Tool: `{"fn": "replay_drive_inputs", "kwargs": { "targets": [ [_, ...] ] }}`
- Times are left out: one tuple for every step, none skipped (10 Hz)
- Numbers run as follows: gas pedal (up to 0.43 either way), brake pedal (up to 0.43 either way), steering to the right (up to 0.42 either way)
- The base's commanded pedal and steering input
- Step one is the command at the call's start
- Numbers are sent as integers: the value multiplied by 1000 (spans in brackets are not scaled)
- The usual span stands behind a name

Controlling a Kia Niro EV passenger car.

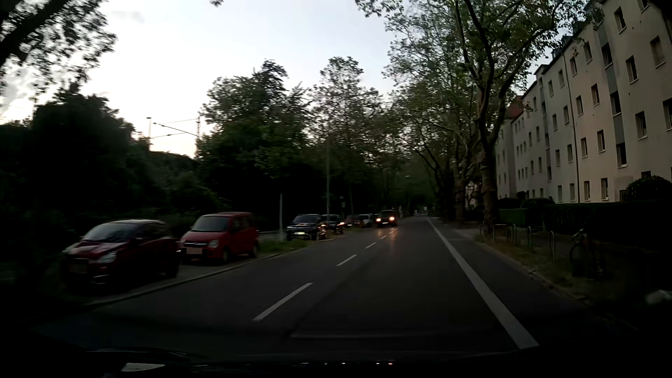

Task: Follow the waypoints while adhering to traffic rules and regulations

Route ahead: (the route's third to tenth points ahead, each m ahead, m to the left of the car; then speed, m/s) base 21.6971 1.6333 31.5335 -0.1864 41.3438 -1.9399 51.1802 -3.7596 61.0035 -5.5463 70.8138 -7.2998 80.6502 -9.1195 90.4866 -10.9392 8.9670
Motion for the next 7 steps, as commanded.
{"fn": "replay_drive_inputs", "kwargs": {
  "targets": [
    [87, 0, 111],
    [98, 0, 102],
    [98, 0, 88],
    [98, 0, 73],
    [98, 0, 63],
    [98, 0, 57],
    [98, 0, 50]
  ]
}}
